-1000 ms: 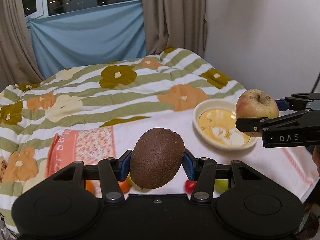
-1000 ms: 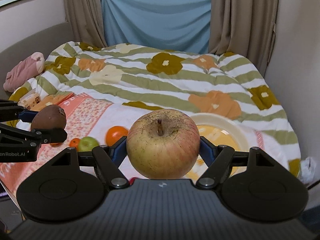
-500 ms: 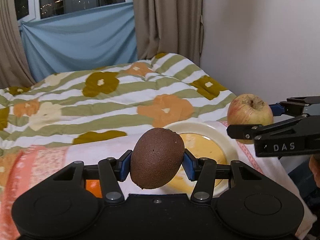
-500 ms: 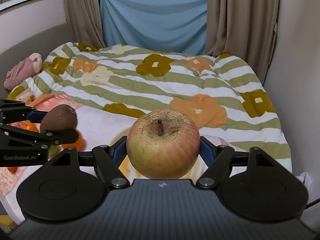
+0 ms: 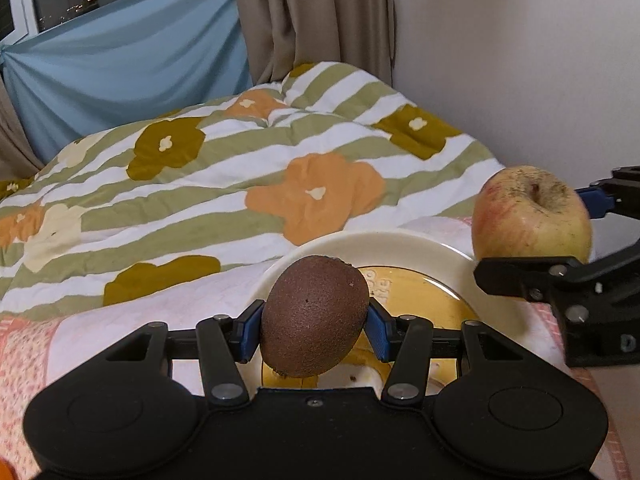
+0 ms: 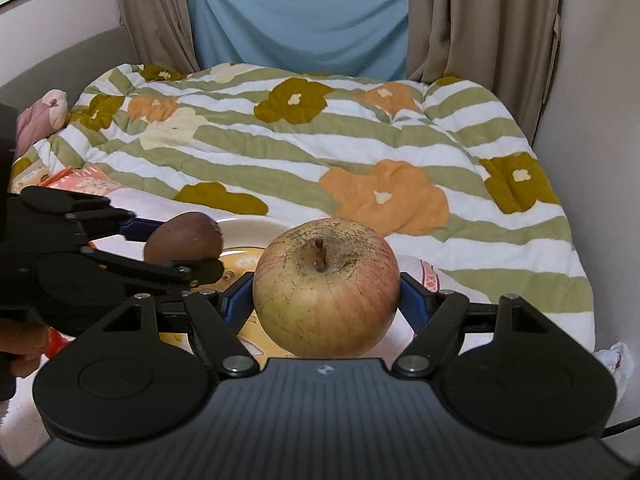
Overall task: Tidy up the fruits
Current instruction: 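Carry the kiwi and apple to the duck bowl with both tools, then release the kiwi and apple into the bowl and withdraw both tools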
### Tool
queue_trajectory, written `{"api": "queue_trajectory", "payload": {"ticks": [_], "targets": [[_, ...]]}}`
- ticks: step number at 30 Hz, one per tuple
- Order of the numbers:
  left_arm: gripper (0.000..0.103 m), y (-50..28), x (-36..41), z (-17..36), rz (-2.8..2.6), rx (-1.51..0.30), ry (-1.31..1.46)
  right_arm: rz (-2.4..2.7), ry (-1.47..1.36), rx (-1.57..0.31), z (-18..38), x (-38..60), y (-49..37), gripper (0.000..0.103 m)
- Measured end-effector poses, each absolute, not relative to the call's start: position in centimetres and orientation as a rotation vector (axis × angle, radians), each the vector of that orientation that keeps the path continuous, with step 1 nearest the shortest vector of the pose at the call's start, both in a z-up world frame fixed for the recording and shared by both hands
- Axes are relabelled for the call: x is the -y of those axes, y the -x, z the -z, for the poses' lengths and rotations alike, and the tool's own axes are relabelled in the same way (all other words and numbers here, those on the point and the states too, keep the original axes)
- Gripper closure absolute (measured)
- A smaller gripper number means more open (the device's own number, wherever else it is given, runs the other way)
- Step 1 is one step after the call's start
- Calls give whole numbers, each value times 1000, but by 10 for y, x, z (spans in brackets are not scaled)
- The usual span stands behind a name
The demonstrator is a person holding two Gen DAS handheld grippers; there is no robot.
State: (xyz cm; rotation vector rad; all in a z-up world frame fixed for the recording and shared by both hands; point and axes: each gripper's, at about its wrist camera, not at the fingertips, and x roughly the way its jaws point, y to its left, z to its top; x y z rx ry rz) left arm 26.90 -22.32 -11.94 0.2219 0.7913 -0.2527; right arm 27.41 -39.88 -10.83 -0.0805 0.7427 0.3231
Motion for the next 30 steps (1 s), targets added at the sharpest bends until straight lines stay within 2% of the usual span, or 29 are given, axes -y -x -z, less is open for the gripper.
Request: {"api": "queue_trajectory", "payload": {"ticks": [7,8,9,11,23,30], "targets": [[44,-287,233,135,249,-812,-271,-318,62,-753,118,398,-286,14],[39,-286,233,134,250,-803,-271,-319,63,-752,118,399,-286,14],[26,-285,233,132,253,-794,-276,-319,63,-753,118,399,-286,14],[15,-279,233,126,250,-771,-294,-319,60,-753,118,399,-286,14],[13,-247,206,113,222,-804,-277,-381,81,-762,125,383,-298,14],[12,-234,191,108,203,-822,-227,-442,165,-750,148,359,-304,14]]}}
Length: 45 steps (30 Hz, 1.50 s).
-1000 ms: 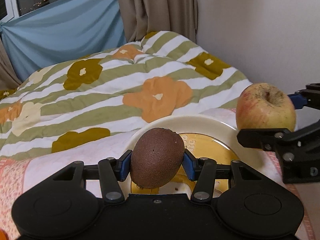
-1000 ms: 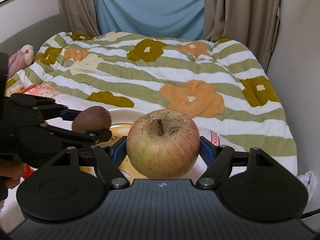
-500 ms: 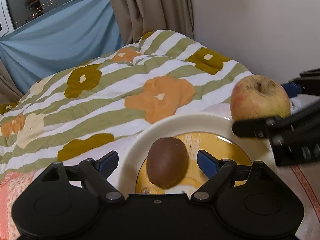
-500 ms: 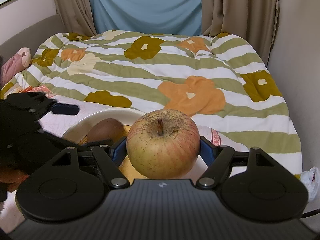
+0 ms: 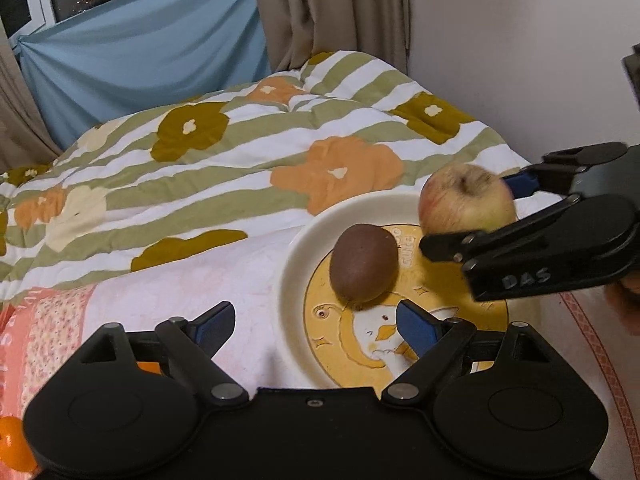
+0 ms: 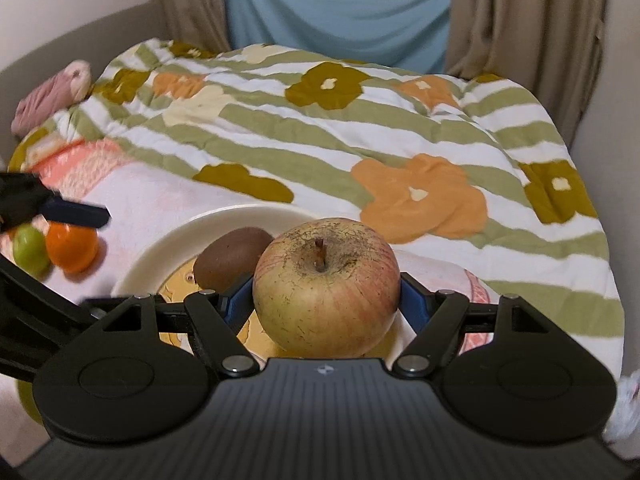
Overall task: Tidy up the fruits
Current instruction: 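Release the kiwi and apple into the bowl and withdraw both tools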
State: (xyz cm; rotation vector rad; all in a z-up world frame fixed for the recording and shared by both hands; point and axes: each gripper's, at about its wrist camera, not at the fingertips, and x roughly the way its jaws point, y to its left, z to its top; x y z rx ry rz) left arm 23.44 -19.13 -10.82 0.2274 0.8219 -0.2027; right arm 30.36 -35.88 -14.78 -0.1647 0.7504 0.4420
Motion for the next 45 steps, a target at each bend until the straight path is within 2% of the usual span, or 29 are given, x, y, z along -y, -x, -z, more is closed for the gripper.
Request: {"api": "queue_trajectory", "payload": {"ticks": [11,13,21,28,37,45], "targets": [[12,-230,183,105,166,-817,-221,-478,204,-727,158,349,-302,13],[12,-229,182,104,157,-815,-224,-463,199,-681,154,352,-298,0],[12,-212,168,91,123,-795,-221,-421,158,-651,136,363,-284,0],[12,-179,143,62,105,-744,-201,-344,123,-618,88,357,-241,0],[11,-112,70,17,31,-662,-141,-279,64,-604,30,308,-172,0],[11,-55,7,7,-27,-632,-84,-265,57,-592,11,255,-108,0]]}}
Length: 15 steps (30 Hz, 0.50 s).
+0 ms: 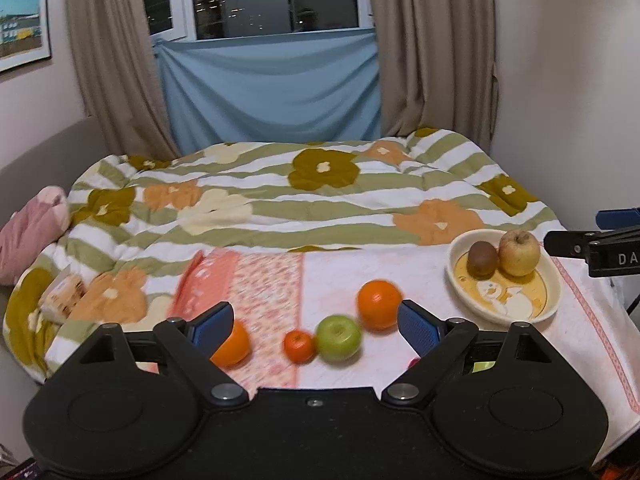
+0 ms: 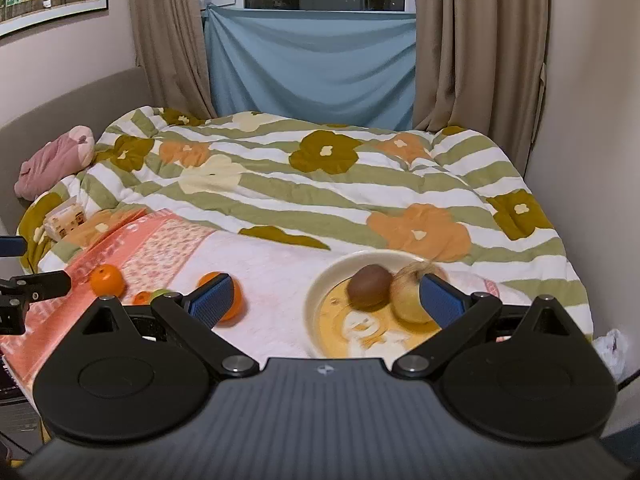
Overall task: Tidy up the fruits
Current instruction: 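Release the kiwi and apple into the bowl and withdraw both tools, then grasp the small tangerine with the left tool while the right tool grasps the green apple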
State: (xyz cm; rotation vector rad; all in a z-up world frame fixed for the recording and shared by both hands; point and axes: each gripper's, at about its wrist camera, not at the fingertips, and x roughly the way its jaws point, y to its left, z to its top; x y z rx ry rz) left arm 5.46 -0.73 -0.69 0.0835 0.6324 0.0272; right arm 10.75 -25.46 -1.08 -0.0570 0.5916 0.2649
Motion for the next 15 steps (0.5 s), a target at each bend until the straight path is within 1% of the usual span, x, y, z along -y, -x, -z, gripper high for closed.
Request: {"api": "queue_trajectory", "payload": {"ticks": [7,15], "targets": [[11,-24,-33,18,-50,-646,-82,-249,33,-618,21,215,-73,0],[11,-14,-63,55,-46,-702,-64,-192,73,-651,58,185,-54,0]]}}
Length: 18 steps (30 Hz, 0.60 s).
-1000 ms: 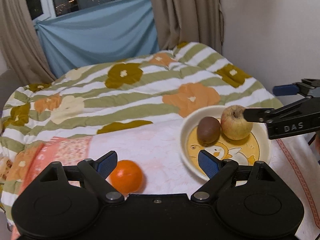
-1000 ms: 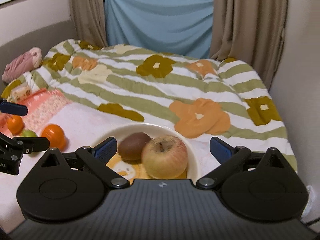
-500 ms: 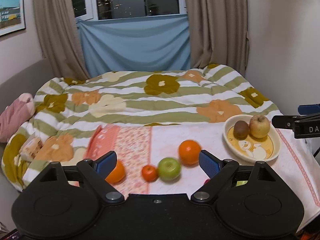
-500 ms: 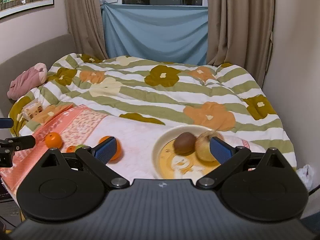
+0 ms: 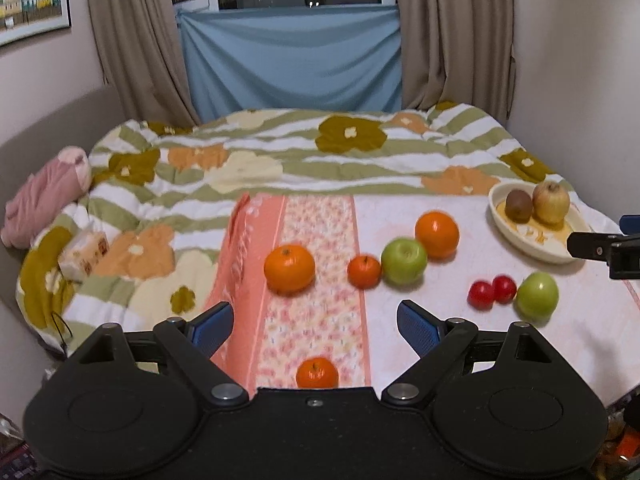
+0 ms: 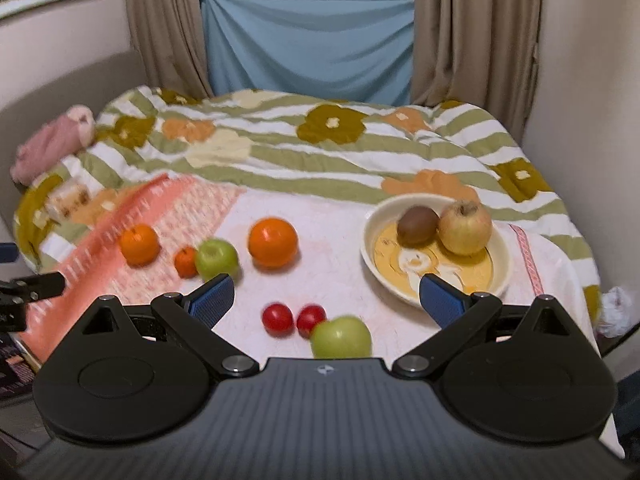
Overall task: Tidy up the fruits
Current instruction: 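Grasp the small tangerine with the left tool while the right tool grasps the green apple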
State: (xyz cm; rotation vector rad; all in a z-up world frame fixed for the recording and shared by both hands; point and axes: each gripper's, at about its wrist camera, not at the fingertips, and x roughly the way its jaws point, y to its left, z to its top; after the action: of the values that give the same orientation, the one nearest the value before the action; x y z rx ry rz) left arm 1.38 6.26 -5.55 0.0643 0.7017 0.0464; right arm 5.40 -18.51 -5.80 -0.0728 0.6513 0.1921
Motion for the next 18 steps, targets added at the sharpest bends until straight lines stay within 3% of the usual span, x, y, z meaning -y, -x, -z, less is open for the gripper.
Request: {"api": "queue_trajectory", "payload": {"ticks": [7,18], "targets": [[15,-23,-63,97,-44,-775,-59,-155,38,-694,98,188,-53,0],[38,-50,-65,140,-89,-874,-54,-131,26,-739,135,200,-72,0]]}}
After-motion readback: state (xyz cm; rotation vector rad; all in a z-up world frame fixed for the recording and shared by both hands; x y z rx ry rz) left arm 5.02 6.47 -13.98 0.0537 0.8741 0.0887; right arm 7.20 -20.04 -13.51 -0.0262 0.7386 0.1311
